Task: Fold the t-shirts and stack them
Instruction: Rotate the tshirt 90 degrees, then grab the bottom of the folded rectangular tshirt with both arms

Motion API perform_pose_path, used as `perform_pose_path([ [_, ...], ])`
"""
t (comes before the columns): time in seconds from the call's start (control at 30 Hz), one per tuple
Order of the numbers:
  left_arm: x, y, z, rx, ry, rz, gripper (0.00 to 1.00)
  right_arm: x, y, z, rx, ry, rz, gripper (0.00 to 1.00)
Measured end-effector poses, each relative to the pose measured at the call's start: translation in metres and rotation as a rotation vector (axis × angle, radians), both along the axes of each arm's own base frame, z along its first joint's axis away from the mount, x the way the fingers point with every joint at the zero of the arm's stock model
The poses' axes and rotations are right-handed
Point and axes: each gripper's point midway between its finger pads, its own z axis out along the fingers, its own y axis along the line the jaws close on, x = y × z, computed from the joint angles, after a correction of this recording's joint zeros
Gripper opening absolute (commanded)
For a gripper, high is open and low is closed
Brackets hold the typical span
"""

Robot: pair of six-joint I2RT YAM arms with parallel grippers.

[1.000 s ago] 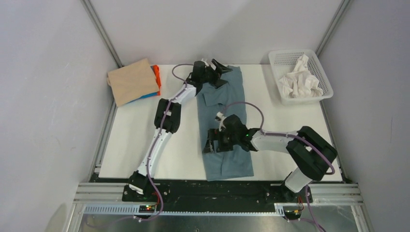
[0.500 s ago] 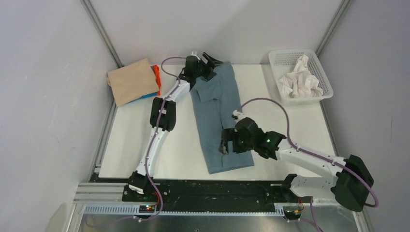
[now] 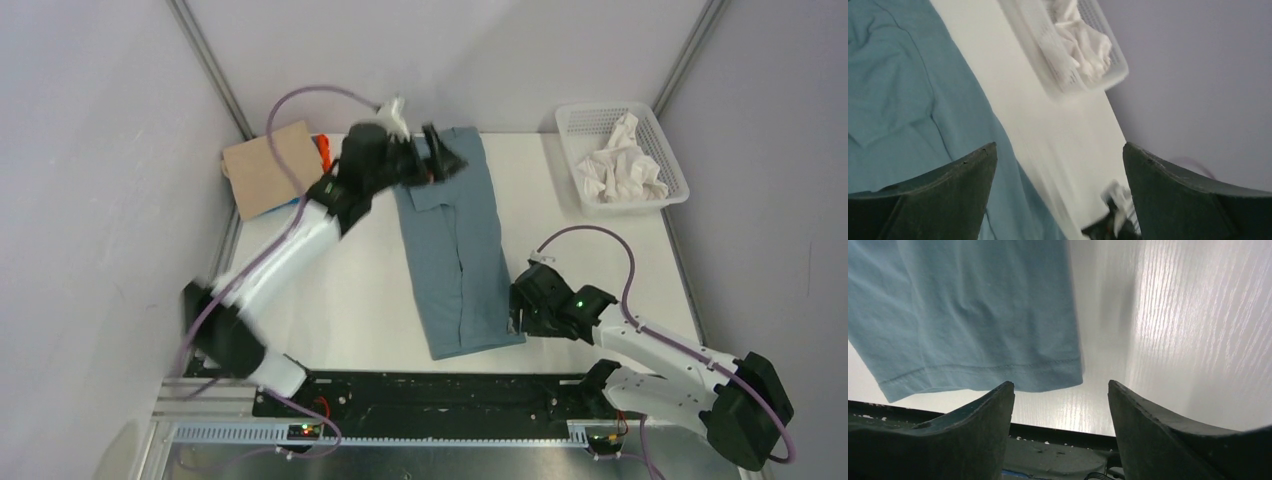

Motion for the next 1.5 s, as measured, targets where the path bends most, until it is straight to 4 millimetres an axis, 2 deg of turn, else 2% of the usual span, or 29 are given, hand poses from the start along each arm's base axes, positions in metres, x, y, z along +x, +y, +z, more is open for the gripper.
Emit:
perform_pose_path([
  [0.03,-0.036,0.003,0.009,0.02,-0.045,-0.003,1.0,-0.002,-0.001,-0.003,0.0,0.008,0.001,0.69],
  [0.07,-0.065,0.006,0.014,0.032,-0.073,-0.01,1.0,-0.003,-0.001,-0.004,-0.002,0.011,0.002,0.68],
  [0.1,-0.103,0.005,0.005,0.056,-0.092,-0.034,1.0,-0.005,-0.002,-0.006,-0.002,0.018,0.002,0.68],
  [0.17,-0.15,0.007,-0.019,0.093,-0.085,-0.072,1.0,-0.006,-0.002,-0.009,-0.004,0.024,0.004,0.68],
  [0.27,-0.206,0.009,-0.103,0.241,0.033,-0.145,1.0,-0.007,0.001,-0.013,0.004,0.034,0.016,0.67],
  [0.3,-0.224,0.011,-0.142,0.325,0.095,-0.172,1.0,-0.007,0.002,-0.014,0.006,0.035,0.019,0.66],
  [0.33,-0.24,0.015,-0.169,0.393,0.137,-0.198,1.0,-0.008,0.003,-0.015,0.008,0.039,0.026,0.66],
  [0.4,-0.273,0.024,-0.208,0.512,0.192,-0.258,0.98,-0.008,0.006,-0.017,0.011,0.044,0.036,0.65],
  [0.47,-0.3,0.025,-0.224,0.574,0.208,-0.321,0.92,-0.008,0.009,-0.019,0.011,0.052,0.045,0.64],
  [0.57,-0.316,0.016,-0.235,0.606,0.214,-0.368,0.84,-0.007,0.012,-0.024,0.005,0.06,0.053,0.62],
  [0.73,-0.324,0.016,-0.278,0.731,0.292,-0.377,0.73,-0.006,0.013,-0.034,-0.015,0.08,0.053,0.59],
  [0.8,-0.328,0.012,-0.288,0.773,0.301,-0.39,0.66,-0.006,0.013,-0.037,-0.022,0.088,0.052,0.55],
  [0.93,-0.333,-0.002,-0.289,0.77,0.291,-0.414,0.46,-0.005,0.011,-0.04,-0.036,0.09,0.045,0.43],
  [0.97,-0.333,-0.003,-0.29,0.774,0.289,-0.412,0.38,-0.005,0.01,-0.04,-0.041,0.089,0.037,0.4],
  [1.0,-0.333,-0.003,-0.291,0.774,0.291,-0.409,0.3,-0.005,0.009,-0.041,-0.045,0.089,0.034,0.39],
  [1.1,-0.332,-0.001,-0.294,0.783,0.297,-0.387,0.17,-0.005,0.005,-0.041,-0.064,0.088,0.01,0.34],
  [1.13,-0.331,0.0,-0.294,0.784,0.3,-0.381,0.08,-0.006,0.003,-0.041,-0.069,0.088,0.002,0.33],
  [1.2,-0.331,0.002,-0.295,0.782,0.306,-0.367,0.01,-0.007,-0.002,-0.04,-0.081,0.088,-0.02,0.32],
  [1.4,-0.335,0.016,-0.295,0.771,0.325,-0.336,0.0,-0.016,-0.018,-0.038,-0.106,0.096,-0.083,0.33],
  [1.5,-0.336,0.02,-0.295,0.767,0.331,-0.329,0.0,-0.023,-0.023,-0.04,-0.101,0.107,-0.097,0.27],
])
